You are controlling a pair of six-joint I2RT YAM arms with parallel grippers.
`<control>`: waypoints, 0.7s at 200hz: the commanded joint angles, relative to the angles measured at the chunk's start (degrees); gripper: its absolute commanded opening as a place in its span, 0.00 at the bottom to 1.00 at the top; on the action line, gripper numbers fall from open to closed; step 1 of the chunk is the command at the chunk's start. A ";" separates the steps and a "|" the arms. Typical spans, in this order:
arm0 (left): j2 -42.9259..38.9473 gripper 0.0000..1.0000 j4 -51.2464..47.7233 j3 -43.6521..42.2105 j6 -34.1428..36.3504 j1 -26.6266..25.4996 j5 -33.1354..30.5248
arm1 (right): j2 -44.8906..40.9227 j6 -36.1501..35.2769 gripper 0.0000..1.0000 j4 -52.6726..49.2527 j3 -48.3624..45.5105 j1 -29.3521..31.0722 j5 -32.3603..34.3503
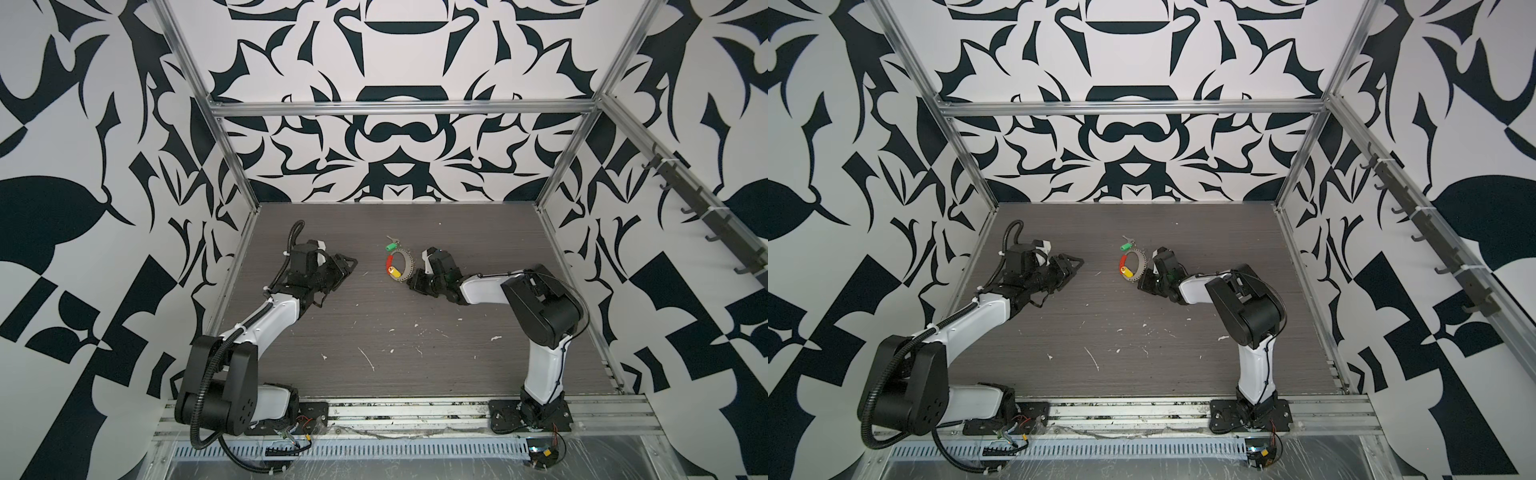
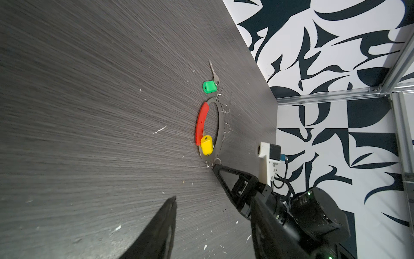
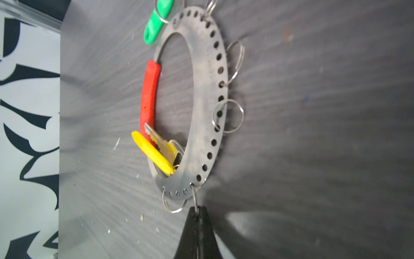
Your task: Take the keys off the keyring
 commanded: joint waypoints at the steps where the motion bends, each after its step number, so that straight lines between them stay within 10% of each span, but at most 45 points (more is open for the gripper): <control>1: -1.14 0.57 1.04 -0.79 -0.20 -0.39 0.74 | -4.11 -0.47 0.00 -0.58 -4.14 3.02 2.85; 78: 0.08 0.62 -3.36 2.47 5.75 -9.83 -6.37 | -17.81 -1.57 0.00 -3.47 -16.40 16.65 13.09; 140: 9.66 0.54 -10.46 11.12 12.26 -15.70 -7.00 | -32.52 -5.19 0.35 -4.33 -25.21 20.58 19.26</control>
